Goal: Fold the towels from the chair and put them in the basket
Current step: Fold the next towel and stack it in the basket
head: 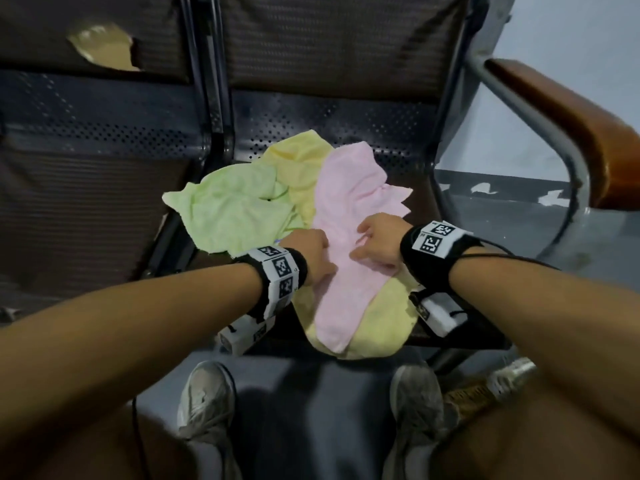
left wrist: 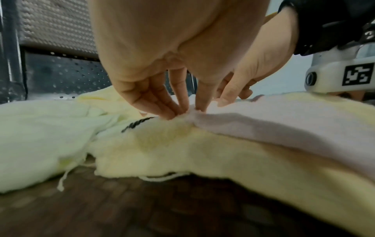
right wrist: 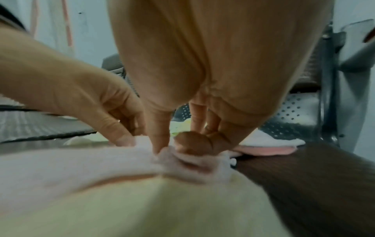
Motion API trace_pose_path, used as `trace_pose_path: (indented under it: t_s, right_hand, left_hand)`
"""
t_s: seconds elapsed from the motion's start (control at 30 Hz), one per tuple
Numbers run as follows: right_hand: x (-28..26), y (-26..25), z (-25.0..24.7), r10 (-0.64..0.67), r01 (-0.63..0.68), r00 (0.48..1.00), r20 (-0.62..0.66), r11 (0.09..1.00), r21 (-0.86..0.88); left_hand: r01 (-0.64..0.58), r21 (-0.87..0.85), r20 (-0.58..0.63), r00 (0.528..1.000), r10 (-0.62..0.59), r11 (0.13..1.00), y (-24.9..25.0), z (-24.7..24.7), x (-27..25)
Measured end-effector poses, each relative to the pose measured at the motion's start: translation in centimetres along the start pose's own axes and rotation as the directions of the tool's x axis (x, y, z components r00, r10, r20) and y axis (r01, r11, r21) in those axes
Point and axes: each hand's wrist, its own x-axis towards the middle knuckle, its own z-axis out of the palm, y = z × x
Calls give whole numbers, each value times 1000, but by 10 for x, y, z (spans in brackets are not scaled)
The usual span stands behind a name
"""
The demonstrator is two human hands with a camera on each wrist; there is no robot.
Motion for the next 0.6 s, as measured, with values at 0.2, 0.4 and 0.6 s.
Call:
trace_pose_path:
  t_s: [0.2, 0.4, 0.6]
  right_hand:
    - [9, -13, -9, -113, 114, 994, 16, 990, -81]
    - [0, -12, -19, -263, 266, 960, -96, 964, 22]
    - [-11, -17, -28, -269, 254, 952, -146, 960, -115]
  left_hand:
    - [-54, -48, -26, 998, 53, 997, 4, -18, 5]
    - [-25, -591, -149, 986, -79, 806, 16, -51, -6]
    - [-80, -838, -232, 948, -219, 540, 15, -89, -18]
